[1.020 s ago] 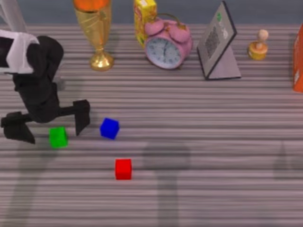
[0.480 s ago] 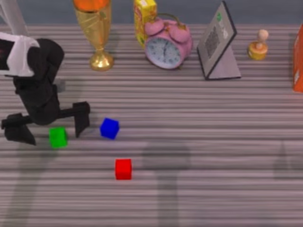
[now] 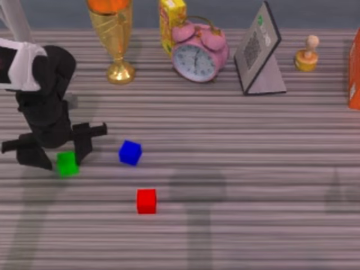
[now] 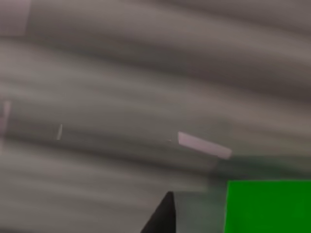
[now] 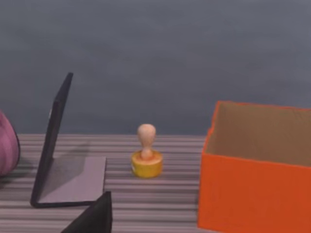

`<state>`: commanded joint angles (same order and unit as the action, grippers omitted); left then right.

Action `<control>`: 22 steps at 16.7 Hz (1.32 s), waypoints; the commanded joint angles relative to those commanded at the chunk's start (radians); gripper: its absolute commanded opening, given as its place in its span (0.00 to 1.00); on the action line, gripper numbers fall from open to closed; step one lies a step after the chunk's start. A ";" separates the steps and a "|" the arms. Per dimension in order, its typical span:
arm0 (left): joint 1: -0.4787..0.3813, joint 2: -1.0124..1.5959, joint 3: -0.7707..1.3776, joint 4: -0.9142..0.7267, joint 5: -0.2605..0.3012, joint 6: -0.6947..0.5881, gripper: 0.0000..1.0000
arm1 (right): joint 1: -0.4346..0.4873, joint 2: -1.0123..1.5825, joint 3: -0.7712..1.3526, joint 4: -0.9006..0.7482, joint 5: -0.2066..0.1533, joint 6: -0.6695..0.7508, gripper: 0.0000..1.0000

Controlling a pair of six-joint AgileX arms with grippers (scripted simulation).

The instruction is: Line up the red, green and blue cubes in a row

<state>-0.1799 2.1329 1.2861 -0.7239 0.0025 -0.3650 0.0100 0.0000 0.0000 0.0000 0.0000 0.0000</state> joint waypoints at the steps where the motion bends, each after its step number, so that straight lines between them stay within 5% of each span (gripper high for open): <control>1: 0.000 0.000 0.000 0.000 0.000 0.000 0.10 | 0.000 0.000 0.000 0.000 0.000 0.000 1.00; 3: 0.000 0.000 0.000 0.000 0.000 0.000 0.00 | 0.000 0.000 0.000 0.000 0.000 0.000 1.00; 12: 0.002 -0.027 0.009 -0.016 -0.008 0.006 0.00 | 0.000 0.000 0.000 0.000 0.000 0.000 1.00; 22: 0.021 -0.141 0.137 -0.258 -0.009 0.003 0.00 | 0.000 0.000 0.000 0.000 0.000 0.000 1.00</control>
<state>-0.1594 1.9917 1.4230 -0.9824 -0.0061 -0.3617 0.0100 0.0000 0.0000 0.0000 0.0000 0.0000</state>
